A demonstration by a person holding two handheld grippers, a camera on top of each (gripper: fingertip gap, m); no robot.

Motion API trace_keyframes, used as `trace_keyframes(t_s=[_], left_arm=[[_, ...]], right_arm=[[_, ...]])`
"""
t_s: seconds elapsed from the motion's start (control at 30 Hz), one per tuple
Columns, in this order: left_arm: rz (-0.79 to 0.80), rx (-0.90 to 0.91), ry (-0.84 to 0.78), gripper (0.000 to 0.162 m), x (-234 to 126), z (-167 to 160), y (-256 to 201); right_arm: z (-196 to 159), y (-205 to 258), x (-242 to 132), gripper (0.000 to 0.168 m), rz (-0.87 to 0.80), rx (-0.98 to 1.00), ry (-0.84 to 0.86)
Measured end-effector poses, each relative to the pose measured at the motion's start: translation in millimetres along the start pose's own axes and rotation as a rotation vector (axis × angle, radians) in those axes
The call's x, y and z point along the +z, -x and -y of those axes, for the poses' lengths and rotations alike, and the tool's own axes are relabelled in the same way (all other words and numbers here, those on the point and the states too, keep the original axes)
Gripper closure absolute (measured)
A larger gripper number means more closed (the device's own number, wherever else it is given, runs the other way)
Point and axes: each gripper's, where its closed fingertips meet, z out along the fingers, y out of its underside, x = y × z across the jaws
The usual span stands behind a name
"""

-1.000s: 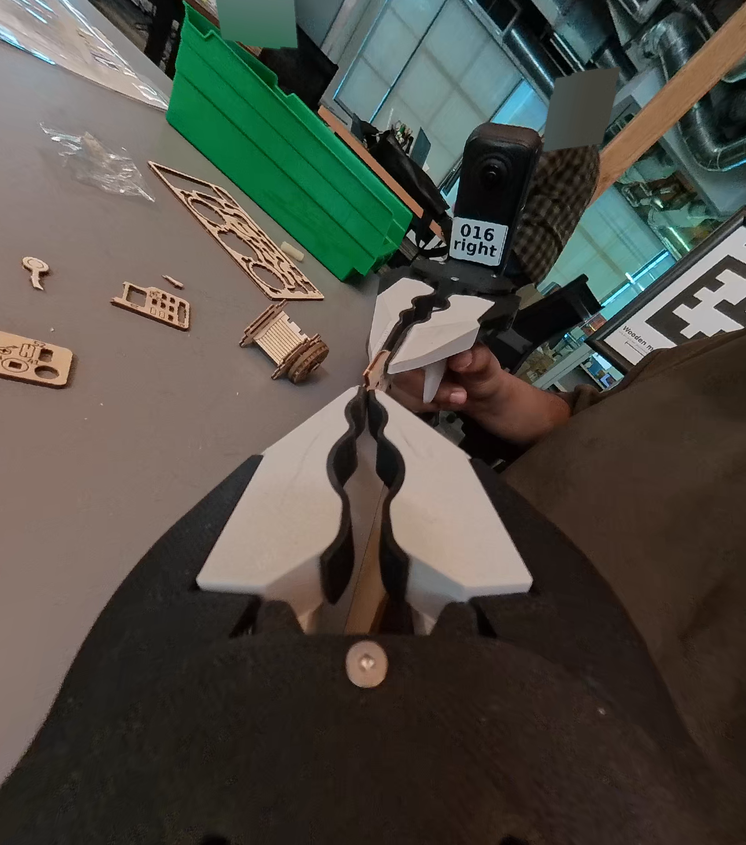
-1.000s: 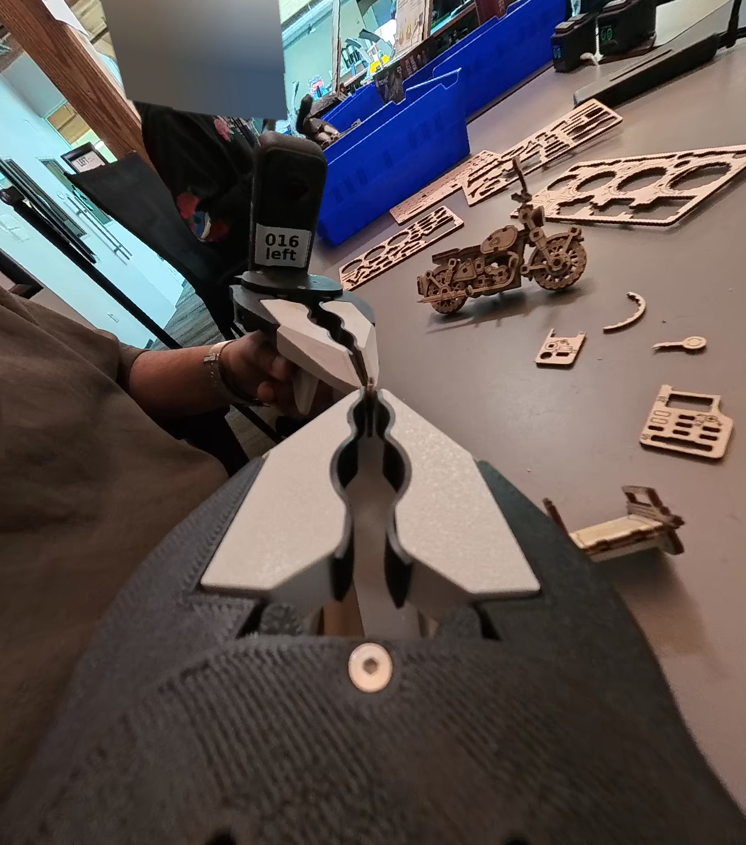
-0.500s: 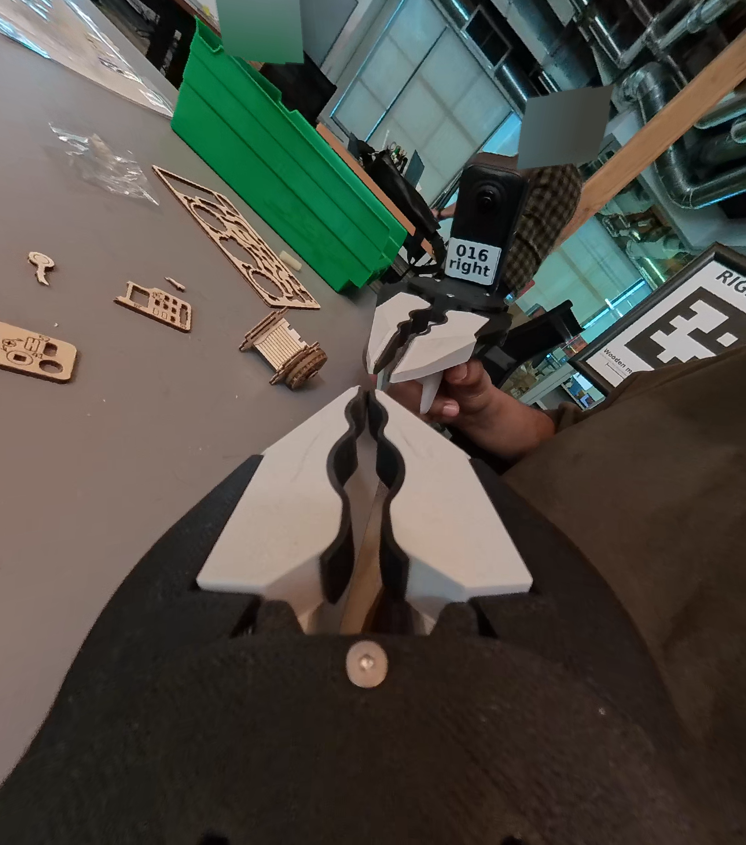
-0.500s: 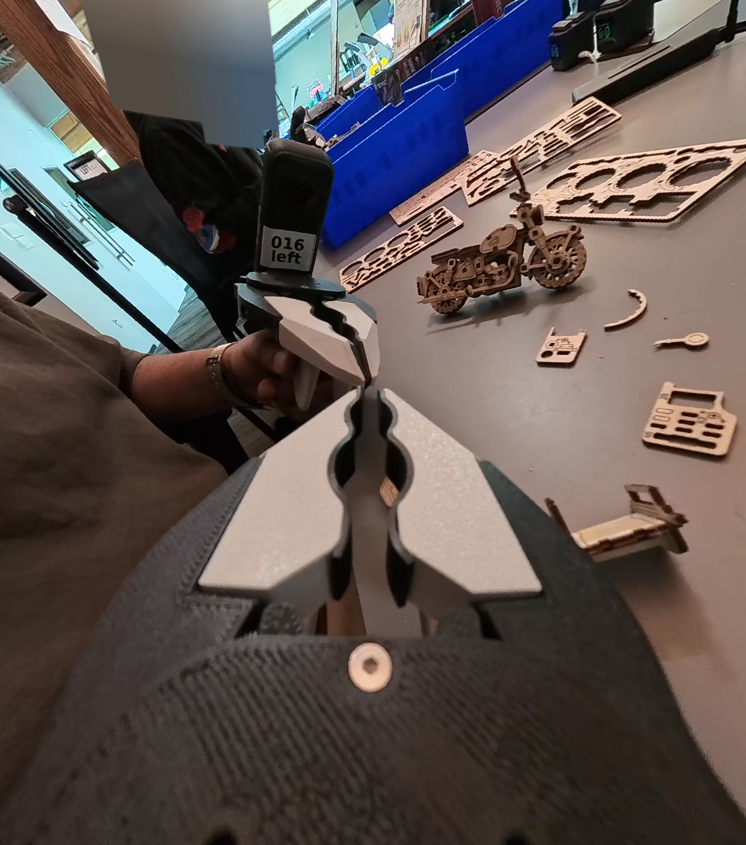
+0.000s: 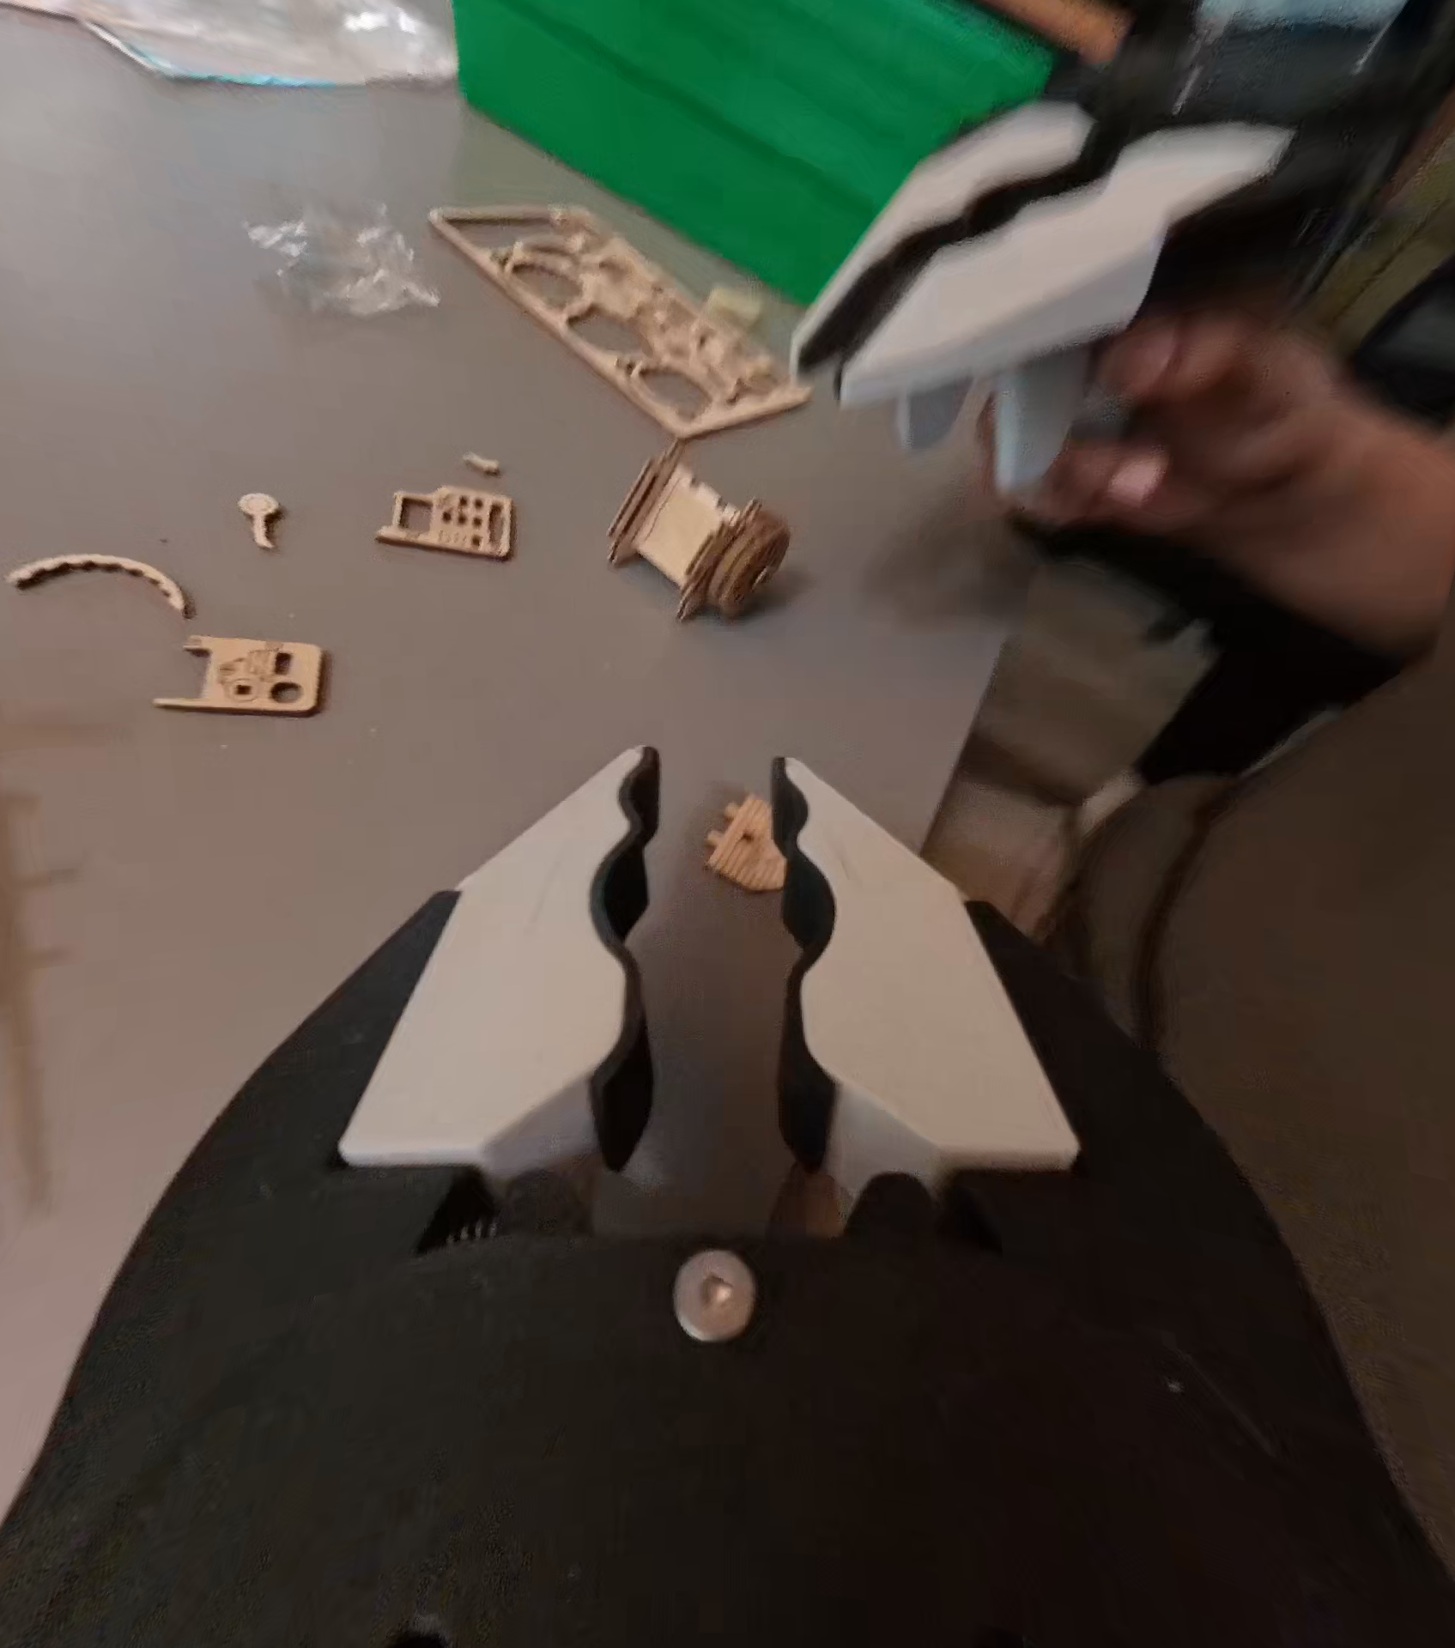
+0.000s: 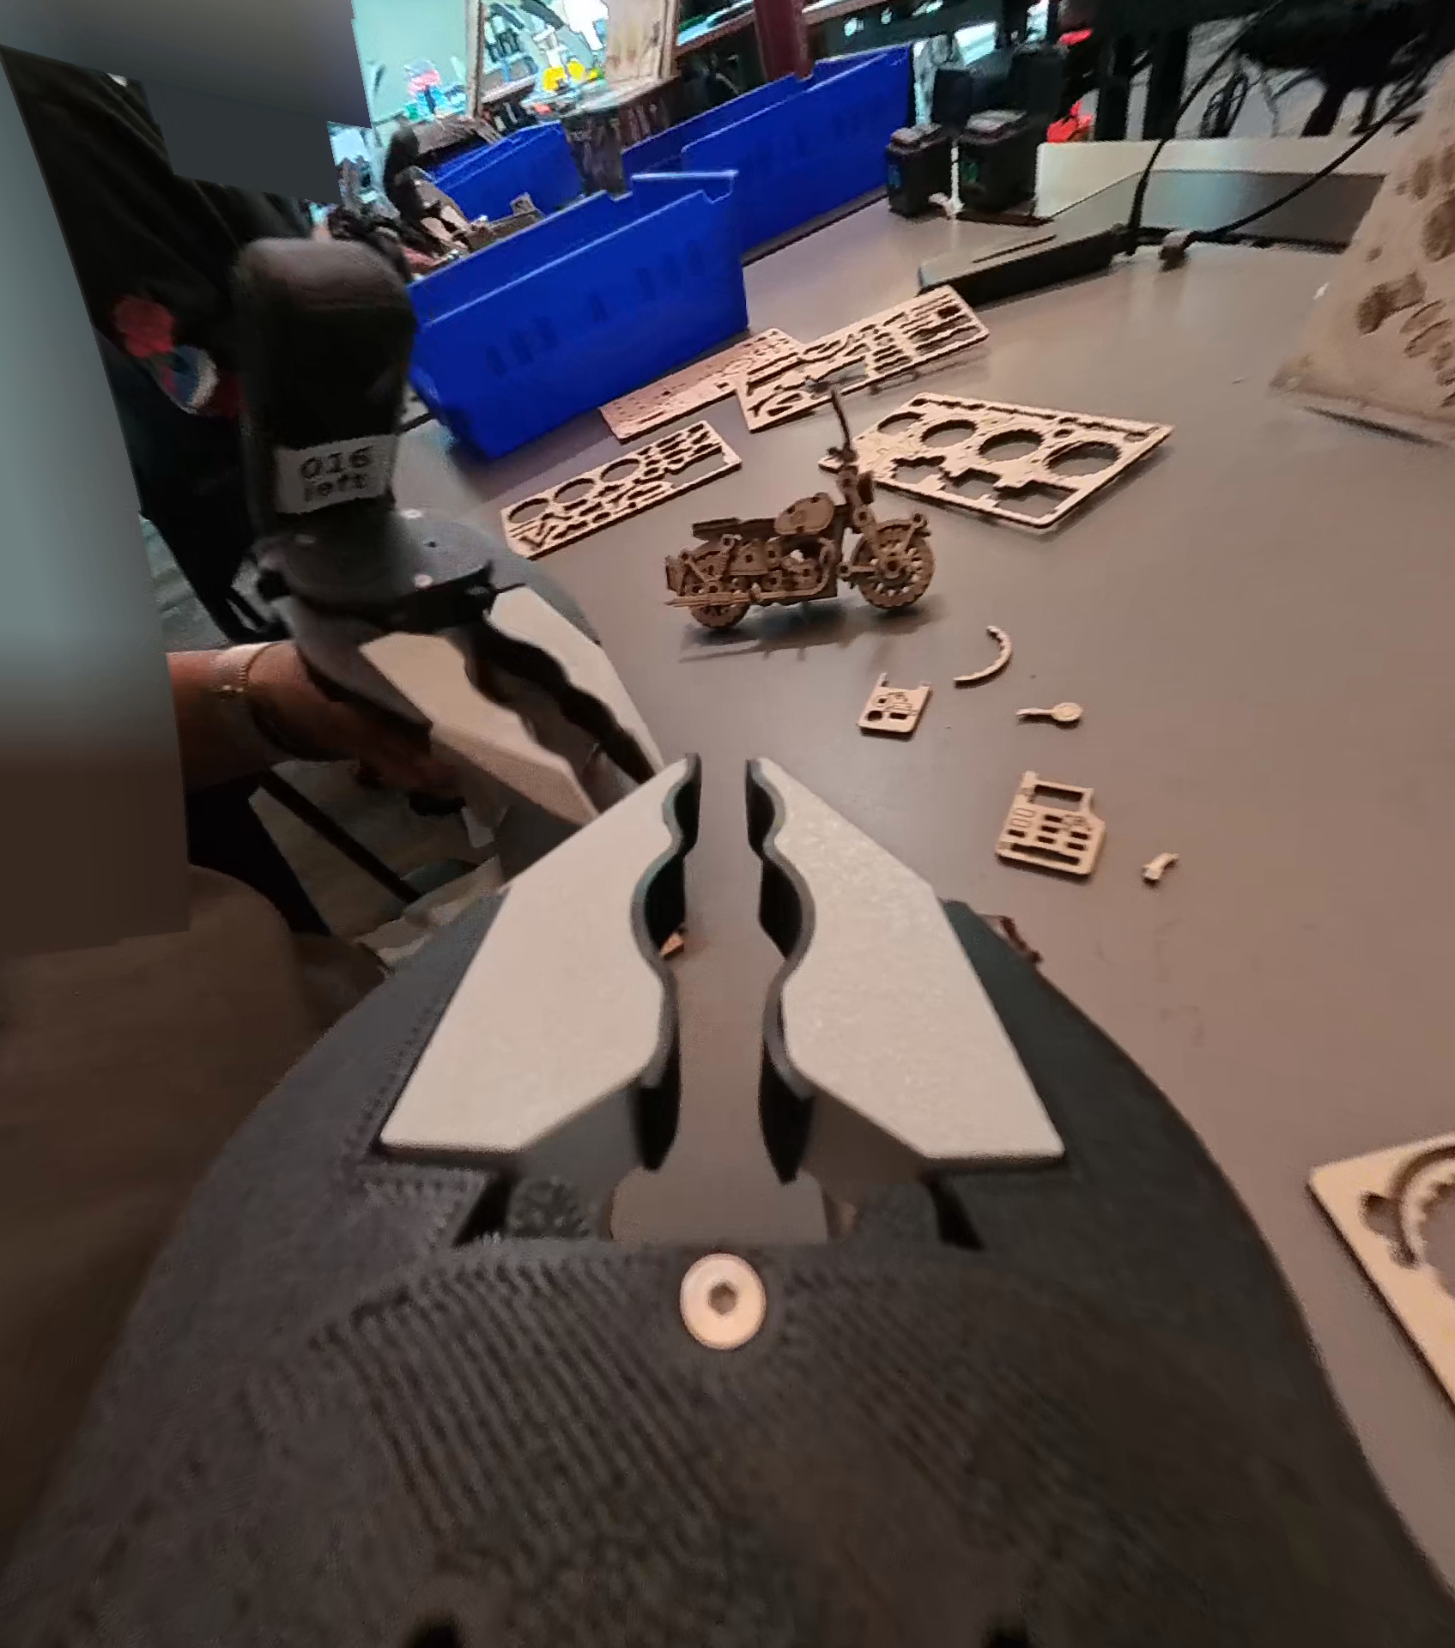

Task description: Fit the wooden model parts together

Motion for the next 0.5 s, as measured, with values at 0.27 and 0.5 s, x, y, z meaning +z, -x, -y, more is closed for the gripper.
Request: trace_keyframes(t_s=[0.27,0.5], left_arm=[[0.135,0.318,0.232,0.119,21.0,-37.3,-8.4],[0.118,0.266,0.223,0.142,23.7,-35.4,-9.7]], right_arm=[[7.6,-33.2,-43.1,0.161,-0.194,-0.044,-0.052],[7.1,-32.6,-46.9,0.161,-0.149,0.027,-0.092]])
